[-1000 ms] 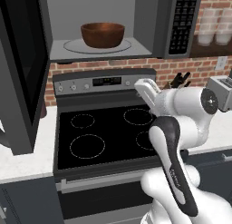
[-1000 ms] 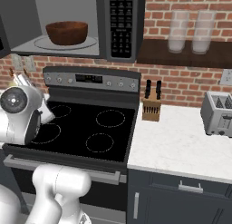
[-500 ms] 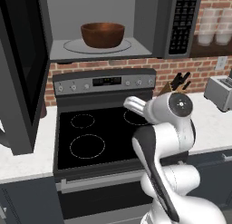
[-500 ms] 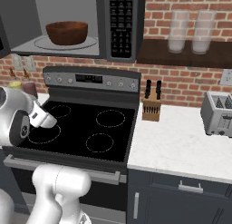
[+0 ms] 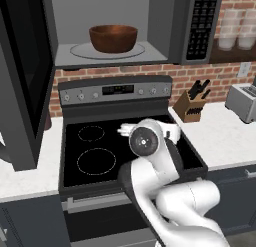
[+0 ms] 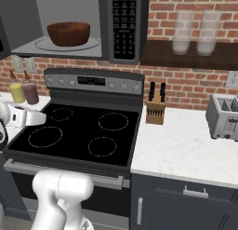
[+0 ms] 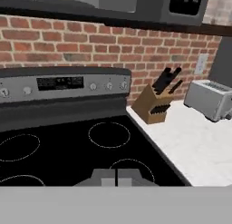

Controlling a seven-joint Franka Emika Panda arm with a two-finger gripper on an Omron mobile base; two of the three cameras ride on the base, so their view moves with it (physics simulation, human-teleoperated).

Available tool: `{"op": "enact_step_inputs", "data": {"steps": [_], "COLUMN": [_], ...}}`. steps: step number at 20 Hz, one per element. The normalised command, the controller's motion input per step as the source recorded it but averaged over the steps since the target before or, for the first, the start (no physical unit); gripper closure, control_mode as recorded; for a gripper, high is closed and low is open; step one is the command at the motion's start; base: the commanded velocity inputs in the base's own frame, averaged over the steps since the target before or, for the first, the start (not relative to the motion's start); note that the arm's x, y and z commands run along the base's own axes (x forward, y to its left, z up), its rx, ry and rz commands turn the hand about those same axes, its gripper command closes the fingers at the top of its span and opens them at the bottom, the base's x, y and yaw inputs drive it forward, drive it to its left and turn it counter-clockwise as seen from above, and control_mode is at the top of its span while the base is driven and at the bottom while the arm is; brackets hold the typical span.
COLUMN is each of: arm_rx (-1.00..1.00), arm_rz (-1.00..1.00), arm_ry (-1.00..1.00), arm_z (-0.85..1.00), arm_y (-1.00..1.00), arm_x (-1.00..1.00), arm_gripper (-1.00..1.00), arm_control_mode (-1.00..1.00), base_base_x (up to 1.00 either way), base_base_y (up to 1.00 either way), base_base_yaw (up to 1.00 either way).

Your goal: Open the microwave, place the bowl with waffle inside the microwave, then close the microwave door and turn it on.

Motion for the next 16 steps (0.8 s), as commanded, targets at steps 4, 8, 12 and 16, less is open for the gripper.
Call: {"op": "enact_step_inputs", "data": {"steps": [4,8,12,16], "arm_rx": [-0.65,-0.55,-0.45,-0.38], "arm_rz": [0.0,0.0,0.0,0.02], "arm_ry": [-0.37,-0.39,-0.35,-0.36], "arm_z": [-0.37,-0.04,0.0,0.0], "arm_y": [0.14,0.45,0.8,0.98], "arm_x": [-0.05,-0.43,-0.25,-0.03], "arm_gripper": [1.0,1.0,1.0,1.0], "arm_control_mode": [-1.0,-1.0,-1.0,-1.0], "base_base_x": [0.0,0.0,0.0,0.0], "base_base_y": [0.0,0.0,0.0,0.0], "base_base_yaw": [0.0,0.0,0.0,0.0]}}
